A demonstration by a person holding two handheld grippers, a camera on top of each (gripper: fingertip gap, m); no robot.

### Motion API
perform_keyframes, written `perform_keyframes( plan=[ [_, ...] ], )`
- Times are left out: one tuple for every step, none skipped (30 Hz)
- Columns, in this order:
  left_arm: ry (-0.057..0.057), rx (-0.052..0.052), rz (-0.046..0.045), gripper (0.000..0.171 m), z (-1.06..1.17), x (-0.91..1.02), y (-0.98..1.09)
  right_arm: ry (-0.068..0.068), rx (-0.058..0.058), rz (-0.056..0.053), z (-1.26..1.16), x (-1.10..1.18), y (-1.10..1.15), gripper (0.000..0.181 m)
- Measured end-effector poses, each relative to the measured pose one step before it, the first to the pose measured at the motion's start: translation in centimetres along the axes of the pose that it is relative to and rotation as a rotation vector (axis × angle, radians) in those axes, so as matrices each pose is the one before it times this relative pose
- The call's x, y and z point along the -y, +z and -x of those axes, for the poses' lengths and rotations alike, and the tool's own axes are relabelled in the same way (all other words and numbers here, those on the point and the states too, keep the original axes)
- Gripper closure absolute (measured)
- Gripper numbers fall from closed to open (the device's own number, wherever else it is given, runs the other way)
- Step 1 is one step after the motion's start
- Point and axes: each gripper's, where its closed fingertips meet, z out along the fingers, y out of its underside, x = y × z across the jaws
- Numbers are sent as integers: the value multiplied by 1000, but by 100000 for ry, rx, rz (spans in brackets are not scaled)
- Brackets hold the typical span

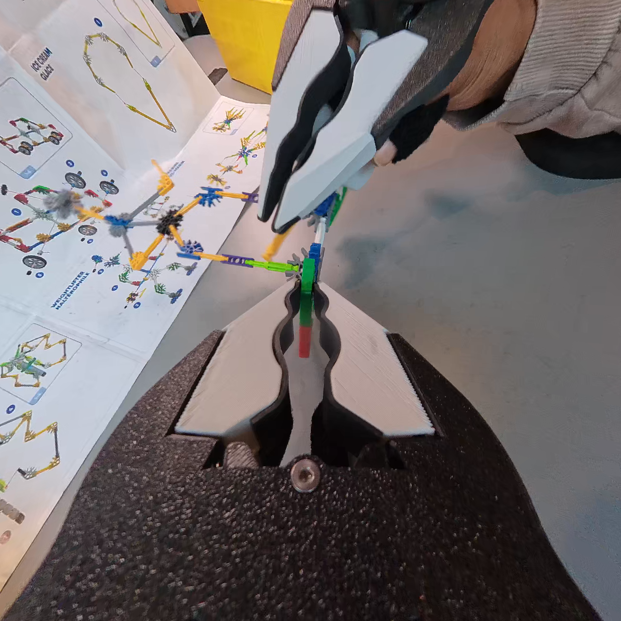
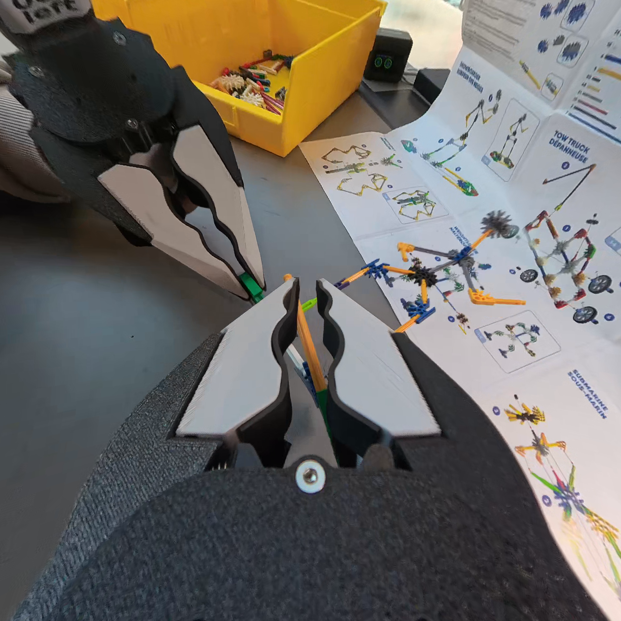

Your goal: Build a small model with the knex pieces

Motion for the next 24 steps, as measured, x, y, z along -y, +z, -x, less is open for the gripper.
perform_keyframes(
  plan=[
    [872,-1520,125,167,-201,-303,150,-1916,244,-1962,135,307,-191,167],
    [800,-1020,-1347,167,-74,-10,55,-671,1560,-229,198,83,-183,157],
    [437,-317,-449,166,98,-16,-33,-681,721,-768,-4,168,-261,152],
    [241,106,249,166,214,-79,-103,-1559,-15,-2227,-121,324,-419,150],
    [581,-64,160,166,175,-109,-142,-1553,-75,-1629,-217,274,-526,149],
    [689,-34,31,166,162,-126,-182,-1189,-273,-485,-364,115,-563,147],
    [314,352,52,165,223,-130,-172,-893,835,340,-282,-85,-568,145],
    [-356,839,164,165,285,-112,-145,-121,1485,1689,-240,-443,-469,142],
    [-799,767,155,165,280,-64,-108,304,1058,2919,-293,-791,-320,136],
    [-807,-15,-274,165,143,8,-110,-196,209,3598,-349,-1057,-129,131],
    [-814,-563,-1003,164,26,126,-114,-1203,10,4394,-264,-1260,68,129],
    [-1071,-1036,-1653,164,-51,234,-151,-1660,-611,3835,-228,-1146,237,128],
    [-1415,-1381,-1968,162,-83,308,-163,-1255,-814,2281,-141,-777,370,128],
    [-1805,-946,-1875,157,5,303,-180,-10,-887,1036,-123,-401,414,130],
    [-2087,-849,-1696,152,39,296,-192,407,-1615,-287,-209,-53,367,133],
    [-2233,-835,-1447,150,53,254,-199,-247,264,-698,90,78,242,138],
    [-2213,-196,-1072,149,170,198,-177,-348,384,-1146,133,180,139,145],
    [-1919,-76,-861,147,186,143,-148,-381,920,-528,192,109,70,154],
    [-1601,-416,-820,147,114,127,-119,-397,2105,828,358,-89,52,161],
    [-1220,-281,-672,146,111,125,-95,-738,439,745,129,-91,46,166],
    [-360,194,-313,146,158,90,-59,-1011,286,-134,135,42,-2,167],
    [771,425,506,146,167,31,1,-631,1850,-178,357,90,-22,168],
    [1936,-23,1564,146,77,-62,65,-789,2844,-528,521,165,-11,171],
    [2950,-888,2646,146,-101,-137,152,-1157,2452,-953,517,248,47,173]
  ],
)
